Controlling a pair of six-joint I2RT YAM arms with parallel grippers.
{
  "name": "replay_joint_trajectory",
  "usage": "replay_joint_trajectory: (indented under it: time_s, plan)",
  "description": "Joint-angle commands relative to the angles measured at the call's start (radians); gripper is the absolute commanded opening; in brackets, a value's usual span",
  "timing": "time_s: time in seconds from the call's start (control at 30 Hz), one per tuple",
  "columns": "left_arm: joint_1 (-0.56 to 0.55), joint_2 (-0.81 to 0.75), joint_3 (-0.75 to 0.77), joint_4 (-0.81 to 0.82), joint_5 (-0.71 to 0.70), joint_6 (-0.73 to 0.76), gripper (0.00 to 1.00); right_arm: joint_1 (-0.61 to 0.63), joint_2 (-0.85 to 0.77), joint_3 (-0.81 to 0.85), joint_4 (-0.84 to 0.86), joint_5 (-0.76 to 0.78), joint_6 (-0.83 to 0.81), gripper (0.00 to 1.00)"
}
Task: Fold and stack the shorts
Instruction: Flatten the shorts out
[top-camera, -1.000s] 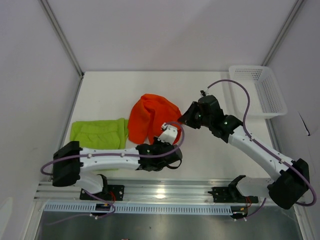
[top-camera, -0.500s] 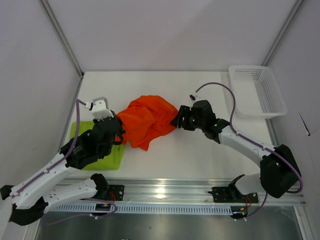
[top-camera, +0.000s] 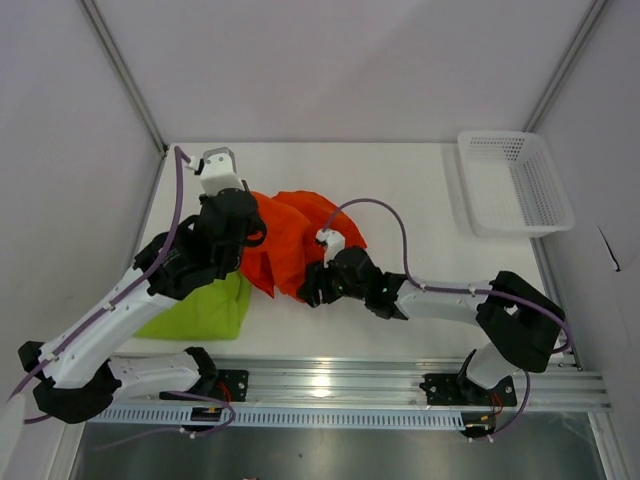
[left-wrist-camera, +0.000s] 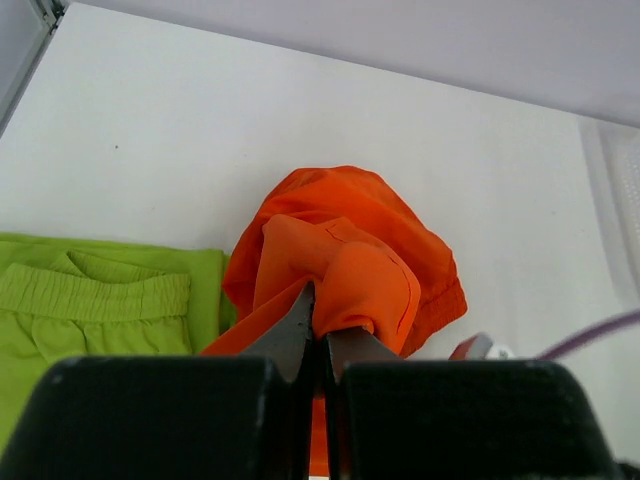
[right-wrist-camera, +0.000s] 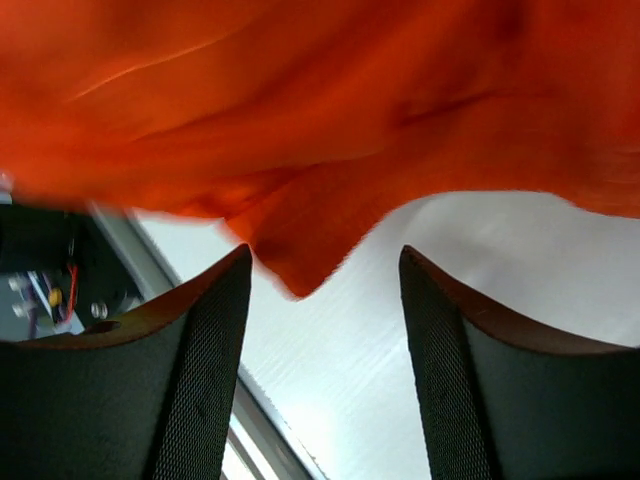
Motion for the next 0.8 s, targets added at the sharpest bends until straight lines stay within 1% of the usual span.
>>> replay_joint_trajectory:
  time_s: [0.0, 0.03, 0.13, 0.23, 0.27, 0.37, 0.5, 0.6, 0.7, 0.77]
  plan:
    - [0.014, 0.027, 0.043, -0.011, 0.007, 0.04, 0.0, 0.092, -0.012, -0.029, 0.168, 0.146, -0.156, 0.64]
    - [0.014, 0.03, 0.047, -0.014, 0.012, 0.04, 0.0, 0.13, 0.004, -0.026, 0.182, 0.212, -0.208, 0.65]
    - [0.017, 0.035, 0.058, -0.016, 0.026, 0.045, 0.0, 0.199, 0.027, -0.02, 0.228, 0.312, -0.288, 0.67]
    - [0.017, 0.044, 0.077, -0.03, 0.027, 0.048, 0.0, 0.231, 0.042, -0.005, 0.254, 0.376, -0.328, 0.71]
    - [0.019, 0.045, 0.084, -0.034, 0.027, 0.051, 0.0, 0.253, 0.062, 0.018, 0.251, 0.442, -0.345, 0.72]
    - [0.019, 0.041, 0.095, -0.044, 0.032, 0.056, 0.0, 0.282, 0.122, 0.067, 0.208, 0.558, -0.377, 0.73]
    - [0.019, 0.028, 0.106, -0.05, 0.033, 0.062, 0.0, 0.304, 0.185, 0.069, 0.28, 0.635, -0.414, 0.72]
    - [0.019, 0.019, 0.11, -0.057, 0.038, 0.065, 0.0, 0.299, 0.225, 0.067, 0.343, 0.668, -0.417, 0.68]
    - [0.022, 0.018, 0.107, -0.062, 0.032, 0.066, 0.0, 0.293, 0.237, 0.072, 0.355, 0.668, -0.415, 0.56]
    - [0.02, 0.016, 0.109, -0.068, 0.026, 0.068, 0.0, 0.291, 0.235, 0.075, 0.348, 0.698, -0.421, 0.42]
